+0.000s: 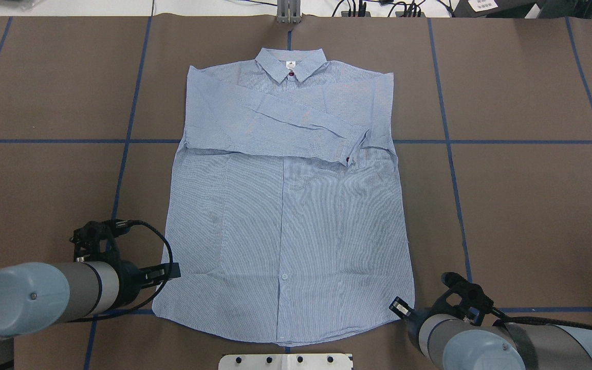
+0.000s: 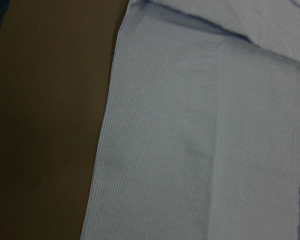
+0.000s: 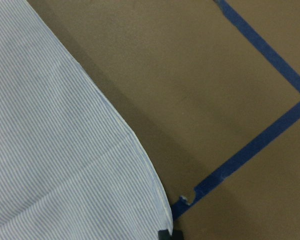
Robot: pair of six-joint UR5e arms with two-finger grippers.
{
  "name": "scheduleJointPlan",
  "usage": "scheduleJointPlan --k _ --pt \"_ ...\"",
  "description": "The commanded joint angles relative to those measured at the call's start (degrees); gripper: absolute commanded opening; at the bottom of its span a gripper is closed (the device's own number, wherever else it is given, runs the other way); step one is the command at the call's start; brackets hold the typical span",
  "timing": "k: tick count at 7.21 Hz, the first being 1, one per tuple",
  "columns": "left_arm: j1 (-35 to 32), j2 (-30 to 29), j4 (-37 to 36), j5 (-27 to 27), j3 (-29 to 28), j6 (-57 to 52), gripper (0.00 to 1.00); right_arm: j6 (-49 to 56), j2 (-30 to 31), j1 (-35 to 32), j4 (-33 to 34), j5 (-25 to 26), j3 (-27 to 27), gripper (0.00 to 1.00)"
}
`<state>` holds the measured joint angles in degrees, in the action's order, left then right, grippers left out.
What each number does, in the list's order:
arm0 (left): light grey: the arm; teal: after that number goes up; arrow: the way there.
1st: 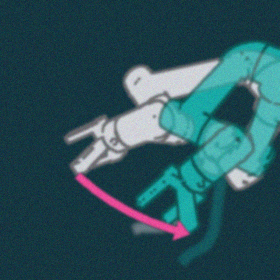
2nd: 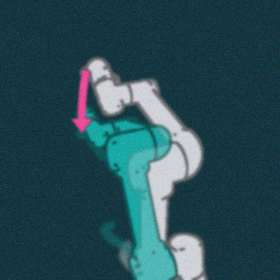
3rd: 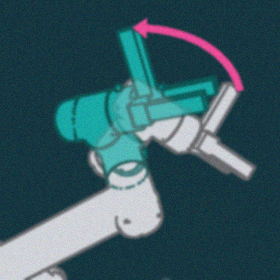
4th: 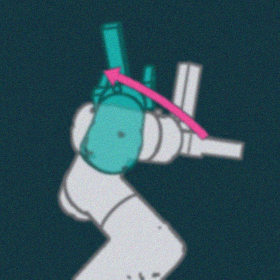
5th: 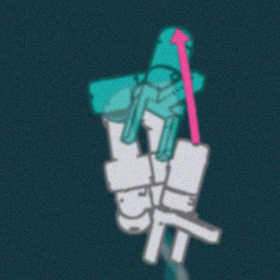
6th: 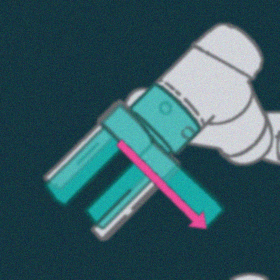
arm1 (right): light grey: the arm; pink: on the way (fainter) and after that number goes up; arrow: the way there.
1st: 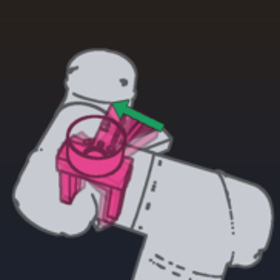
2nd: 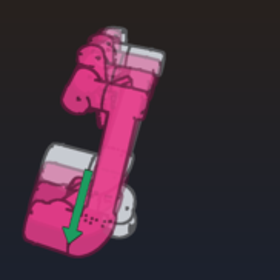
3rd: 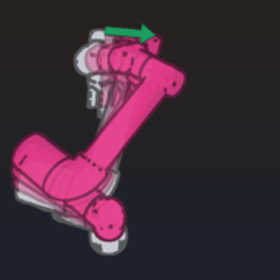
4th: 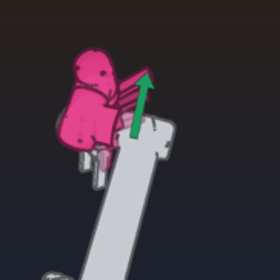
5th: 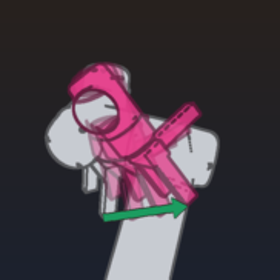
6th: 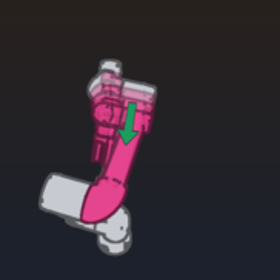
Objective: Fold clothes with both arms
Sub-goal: 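Lower both grippers to the hem corners nearest the robot and grasp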
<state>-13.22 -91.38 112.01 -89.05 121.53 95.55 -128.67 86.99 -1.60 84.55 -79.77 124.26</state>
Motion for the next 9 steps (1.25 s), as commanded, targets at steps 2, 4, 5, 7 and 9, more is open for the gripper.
scheduleJointPlan --k 2,4,5,7,9 --pt "3.89 1.74 0.49 2.04 -1.47 5.59 0.63 0.0 0.11 0.01 0.0 -0.04 0.02 0.0" --pt "4.17 1.3 0.57 2.04 -3.84 5.7 0.61 0.0 0.03 0.01 0.0 -0.04 0.02 0.0" --pt "4.17 1.21 0.58 2.04 -3.93 5.78 0.59 0.0 0.03 0.01 0.0 -0.12 0.02 0.0" --pt "4.17 1.21 0.58 1.95 -3.76 5.87 0.52 0.0 -0.15 0.01 0.0 -0.12 0.02 0.0" --pt "4.25 1.3 0.58 1.95 -3.67 5.87 0.45 0.0 -0.15 0.01 0.0 -0.04 0.1 0.0"
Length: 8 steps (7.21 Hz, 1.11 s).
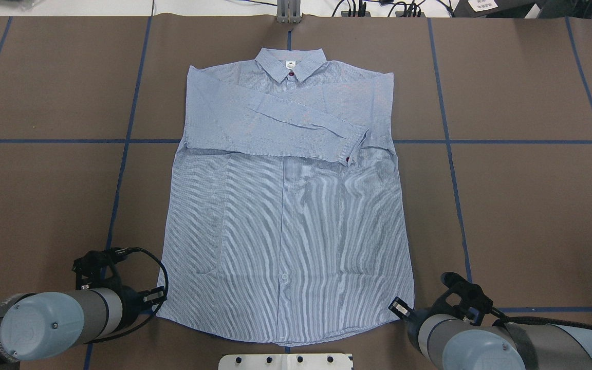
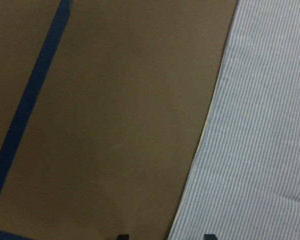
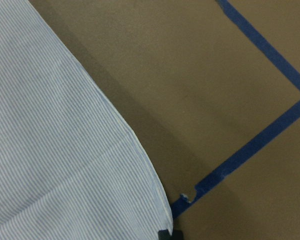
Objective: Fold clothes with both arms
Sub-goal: 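Lower both grippers to the hem corners nearest the robot and grasp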
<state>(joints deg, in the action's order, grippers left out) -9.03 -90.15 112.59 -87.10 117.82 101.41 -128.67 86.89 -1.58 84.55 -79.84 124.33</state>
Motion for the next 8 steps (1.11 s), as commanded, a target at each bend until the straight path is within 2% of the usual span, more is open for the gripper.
scheduleJointPlan --k 1,3,4,5,8 --pt "0.41 -0.03 0.0 -0.09 0.04 0.01 0.44 0.0 -0.14 0.0 0.0 0.03 0.03 0.0" --pt "0.85 -0.03 0.0 -0.09 0.04 0.1 0.33 0.0 -0.14 0.0 0.0 0.03 0.03 0.0" --pt "0.77 -0.03 0.0 -0.18 0.22 0.1 0.14 -0.09 -0.14 0.0 0.0 0.12 0.03 0.0" --pt "0.77 0.06 0.0 -0.35 0.31 0.54 0.0 -0.09 -0.14 0.0 0.0 0.12 0.03 0.0" --pt "0.77 0.67 0.0 -0.7 3.1 2.83 0.0 -0.09 -0.23 0.0 0.0 0.21 0.38 0.0"
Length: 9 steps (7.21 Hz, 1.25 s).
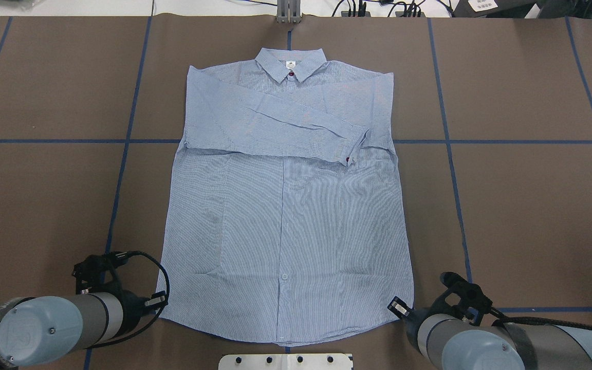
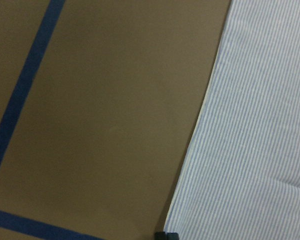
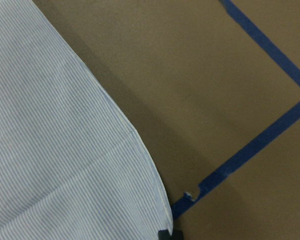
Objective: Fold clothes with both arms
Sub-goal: 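Lower both grippers to the hem corners nearest the robot and grasp, then lift the hem with both grippers and fold it toward the collar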
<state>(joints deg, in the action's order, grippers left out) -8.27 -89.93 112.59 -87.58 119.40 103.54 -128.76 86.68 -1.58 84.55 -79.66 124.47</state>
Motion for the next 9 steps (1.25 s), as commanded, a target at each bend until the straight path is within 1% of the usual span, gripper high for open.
scheduleJointPlan --k 1,2,3,4,5,6,7,8,9 --pt "-0.08 0.54 -0.35 -1.7 3.53 0.78 0.0 0.0 0.25 -0.09 0.09 0.03 2.17 0.0" --pt "-0.08 2.2 -0.35 -2.58 5.99 0.78 0.0 0.0 0.6 -0.26 0.52 -0.05 5.23 0.0" --pt "-0.08 5.61 -0.35 -3.38 10.8 0.61 0.0 0.0 0.86 -0.35 1.14 -0.06 8.13 0.0" --pt "-0.61 5.9 -0.79 -7.47 14.24 0.87 0.0 0.0 0.86 -1.05 2.36 -0.06 10.25 0.0" --pt "-4.0 5.12 -0.79 -11.69 14.19 0.78 0.0 0.0 0.43 -3.4 2.46 0.55 10.71 0.0" --pt "-9.87 1.2 -1.05 -12.17 12.97 -0.17 0.0 0.0 -0.27 -6.3 2.46 0.73 10.62 0.0" --pt "-15.67 -2.32 -1.84 -14.18 10.35 -0.27 0.0 0.43 -0.89 -10.33 2.46 0.47 10.62 0.0" --pt "-23.12 -7.92 -1.85 -19.5 5.62 -0.27 0.0 0.79 -3.16 -13.24 2.55 0.56 9.49 0.0" --pt "-27.81 -11.2 -1.85 -23.99 0.7 -0.18 0.0 1.05 -4.83 -17.36 2.46 0.39 8.17 0.0"
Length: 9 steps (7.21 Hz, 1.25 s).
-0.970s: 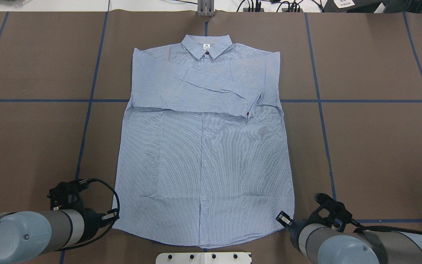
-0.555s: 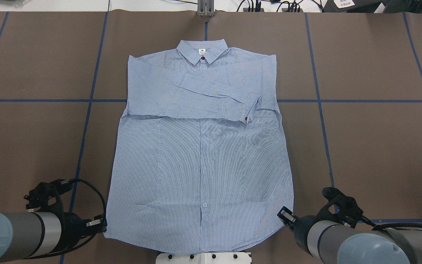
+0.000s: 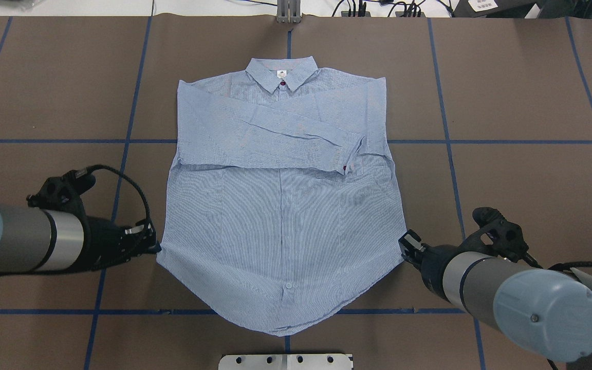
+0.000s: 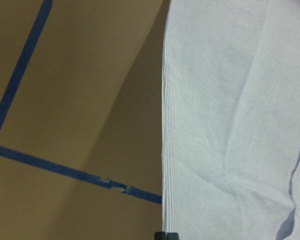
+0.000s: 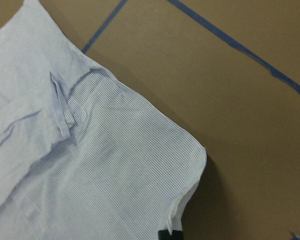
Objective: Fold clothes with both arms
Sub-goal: 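Lift the hem with both grippers and fold it toward the collar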
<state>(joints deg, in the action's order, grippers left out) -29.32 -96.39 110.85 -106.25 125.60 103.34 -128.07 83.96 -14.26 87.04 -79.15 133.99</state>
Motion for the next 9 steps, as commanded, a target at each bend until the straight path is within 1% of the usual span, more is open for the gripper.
scheduleJointPlan --k 1,2,3,4,5,6,7,9 --pt "-11.76 -6.95 -0.11 -5.81 -8.5 0.01 0.0 0.28 -3.09 -8.11 -0.03 0.48 -1.8 0.0" --pt "-15.64 -8.02 -0.11 -7.46 -10.7 -0.07 0.0 0.11 -3.79 -11.02 -0.46 0.84 -3.2 0.0" --pt "-20.03 -8.11 0.07 -10.0 -11.33 -0.07 0.0 0.1 -4.5 -12.18 -0.56 4.58 -4.26 0.0" --pt "-22.07 -8.9 -0.1 -12.47 -11.51 -0.07 0.0 0.1 -6.33 -14.19 -0.64 5.58 -6.27 0.0" --pt "-22.09 -11.69 -0.11 -12.58 -14.39 0.01 0.0 0.28 -12.09 -15.87 -0.64 5.5 -12.12 0.0" --pt "-22.18 -15.29 0.85 -12.32 -19.98 -0.07 0.0 0.63 -15.72 -17.71 -0.73 5.33 -18.44 0.0" --pt "-22.27 -17.76 2.17 -12.23 -25.17 0.1 0.0 1.76 -16.1 -19.29 -2.13 5.06 -20.77 0.0" --pt "-22.36 -21.1 8.65 -12.05 -34.58 0.19 0.0 2.12 -16.89 -20.71 -9.31 4.97 -28.66 0.0"
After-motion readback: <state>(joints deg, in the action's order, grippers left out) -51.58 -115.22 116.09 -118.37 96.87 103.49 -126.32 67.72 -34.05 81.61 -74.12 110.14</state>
